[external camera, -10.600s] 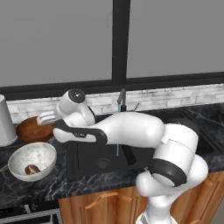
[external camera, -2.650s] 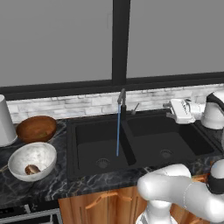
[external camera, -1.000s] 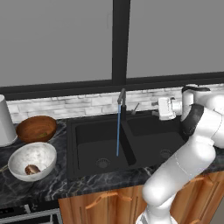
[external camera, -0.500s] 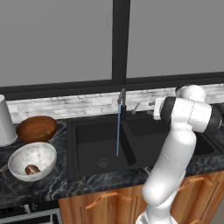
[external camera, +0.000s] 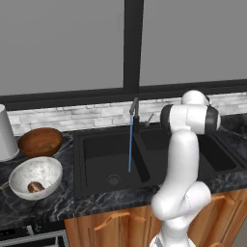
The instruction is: Pick the mushrooms from the sink and place them in one bowl. Place the kiwi in the other bowl. Then turn off the sink faucet.
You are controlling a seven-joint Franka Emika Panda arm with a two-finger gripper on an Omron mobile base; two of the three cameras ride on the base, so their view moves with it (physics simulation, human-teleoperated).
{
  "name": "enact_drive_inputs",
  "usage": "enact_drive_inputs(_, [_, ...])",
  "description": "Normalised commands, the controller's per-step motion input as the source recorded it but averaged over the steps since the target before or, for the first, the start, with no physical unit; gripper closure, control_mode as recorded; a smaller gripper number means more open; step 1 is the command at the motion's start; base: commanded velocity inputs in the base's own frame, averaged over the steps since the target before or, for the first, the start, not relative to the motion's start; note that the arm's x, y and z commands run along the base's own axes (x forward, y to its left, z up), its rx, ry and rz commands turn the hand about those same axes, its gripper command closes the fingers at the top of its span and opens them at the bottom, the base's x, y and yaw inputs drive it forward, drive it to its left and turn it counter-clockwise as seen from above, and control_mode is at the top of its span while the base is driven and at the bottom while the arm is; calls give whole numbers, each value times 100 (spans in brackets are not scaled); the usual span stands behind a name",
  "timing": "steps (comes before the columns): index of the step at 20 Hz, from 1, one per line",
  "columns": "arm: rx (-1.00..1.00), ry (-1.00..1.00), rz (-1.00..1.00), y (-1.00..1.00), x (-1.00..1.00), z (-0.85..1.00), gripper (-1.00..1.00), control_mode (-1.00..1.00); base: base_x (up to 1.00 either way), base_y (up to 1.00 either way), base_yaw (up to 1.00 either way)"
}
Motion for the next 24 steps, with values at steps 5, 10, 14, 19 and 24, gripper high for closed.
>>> enact_drive_inputs(5, [0, 0, 11, 3, 29, -13, -100, -100, 0, 0, 0])
enact_drive_inputs(10, [0, 0, 3, 0, 25, -12, -100, -100, 0, 0, 0])
enact_drive_inputs(14, [0, 0, 0, 9, 19, -13, -100, -100, 0, 0, 0])
enact_drive_inputs(19, [0, 1, -4, 26, 16, -18, -100, -100, 0, 0, 0])
enact_drive_inputs(24, [0, 2, -6, 19, 22, -11, -100, -100, 0, 0, 0])
